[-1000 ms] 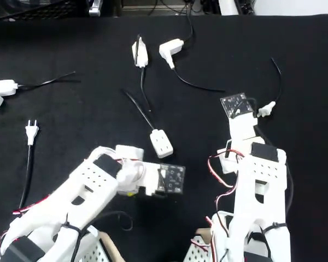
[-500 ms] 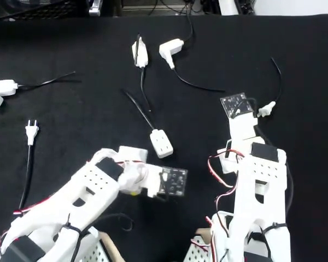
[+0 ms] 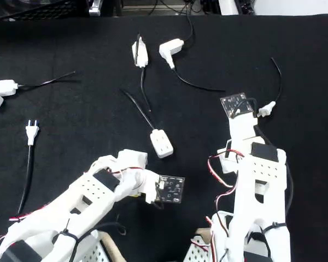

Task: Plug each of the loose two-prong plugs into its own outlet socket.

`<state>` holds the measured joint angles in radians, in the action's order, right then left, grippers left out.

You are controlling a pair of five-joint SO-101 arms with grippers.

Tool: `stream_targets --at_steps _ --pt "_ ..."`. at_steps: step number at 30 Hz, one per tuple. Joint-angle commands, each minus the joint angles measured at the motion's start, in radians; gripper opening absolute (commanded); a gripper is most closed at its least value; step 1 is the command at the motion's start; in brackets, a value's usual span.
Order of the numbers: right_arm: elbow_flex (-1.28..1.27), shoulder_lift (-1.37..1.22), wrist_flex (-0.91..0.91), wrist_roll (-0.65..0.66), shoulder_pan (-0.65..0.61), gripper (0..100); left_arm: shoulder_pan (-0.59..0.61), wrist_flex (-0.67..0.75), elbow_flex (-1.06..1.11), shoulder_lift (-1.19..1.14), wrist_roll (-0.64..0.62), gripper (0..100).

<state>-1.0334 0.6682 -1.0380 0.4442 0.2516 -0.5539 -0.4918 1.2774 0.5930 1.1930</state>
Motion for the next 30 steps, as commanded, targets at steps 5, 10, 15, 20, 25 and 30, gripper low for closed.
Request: stream_targets --at_steps 5,10,15,20,25,30 --pt "0.004 -0.001 0.011 -0.003 -0.014 33.2 -0.024 0.029 0.022 -0.002 0.006 14" --pt "0.004 -0.001 0.011 -0.003 -0.014 33.2 -0.021 0.026 0.024 0.003 0.005 3" --pt "0.004 -0.001 0.011 -0.003 -0.014 33.2 -0.015 0.026 0.038 0.005 0.006 4" --pt "-0.001 -0.001 0.026 -0.009 -0.015 33.2 0.021 0.026 0.012 0.017 -0.002 4" --pt "-0.054 -0.001 0.117 -0.005 -0.017 33.2 0.114 0.025 0.002 0.201 -0.118 4" --pt "-0.068 -0.001 0.123 -0.009 -0.089 33.2 0.24 -0.117 0.047 0.555 -0.143 4"
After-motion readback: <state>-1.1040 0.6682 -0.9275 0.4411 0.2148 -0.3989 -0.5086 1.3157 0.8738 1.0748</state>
